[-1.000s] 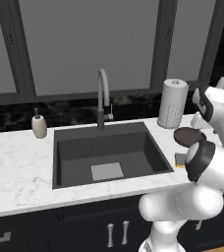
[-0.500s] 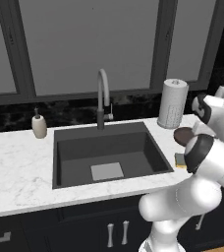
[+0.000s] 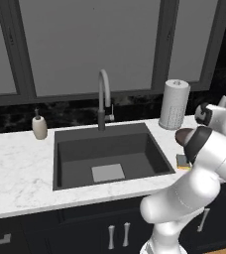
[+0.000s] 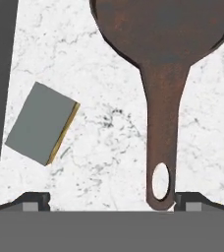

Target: Pick the pan and sponge and place them into the sink. Then turn on the water.

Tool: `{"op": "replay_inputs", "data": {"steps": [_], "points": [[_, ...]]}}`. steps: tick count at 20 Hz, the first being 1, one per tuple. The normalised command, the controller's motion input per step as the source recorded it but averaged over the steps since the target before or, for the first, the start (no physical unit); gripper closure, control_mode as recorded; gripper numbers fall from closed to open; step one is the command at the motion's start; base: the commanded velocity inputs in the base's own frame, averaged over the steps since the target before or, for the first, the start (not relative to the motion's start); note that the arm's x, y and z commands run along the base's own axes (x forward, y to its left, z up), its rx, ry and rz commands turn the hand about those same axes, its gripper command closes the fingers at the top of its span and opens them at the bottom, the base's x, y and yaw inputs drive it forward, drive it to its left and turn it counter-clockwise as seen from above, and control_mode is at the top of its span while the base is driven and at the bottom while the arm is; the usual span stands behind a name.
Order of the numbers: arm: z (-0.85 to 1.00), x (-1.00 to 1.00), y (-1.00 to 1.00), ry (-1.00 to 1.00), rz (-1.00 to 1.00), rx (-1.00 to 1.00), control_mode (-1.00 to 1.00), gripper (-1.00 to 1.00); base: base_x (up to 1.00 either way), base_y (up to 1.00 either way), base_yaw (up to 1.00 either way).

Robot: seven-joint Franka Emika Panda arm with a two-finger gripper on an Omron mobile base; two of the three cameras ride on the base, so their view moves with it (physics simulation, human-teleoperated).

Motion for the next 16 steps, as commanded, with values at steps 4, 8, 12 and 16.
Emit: {"op": "replay_inputs", "data": {"steps": [4,8,12,16], "points": [[-0.4,0.06,0.0,0.03,0.05,-0.01,-1.0,-1.0,0.0,0.0,0.0],[-0.26,0.21,-0.13,0.04,0.03,0.0,-1.0,-1.0,0.0,0.0,0.0],[-0.17,0.29,-0.21,0.07,0.0,0.0,-1.0,-1.0,0.0,0.0,0.0],[-0.19,0.23,-0.18,0.05,0.02,0.0,-1.0,-1.0,0.0,0.0,0.0]]}}
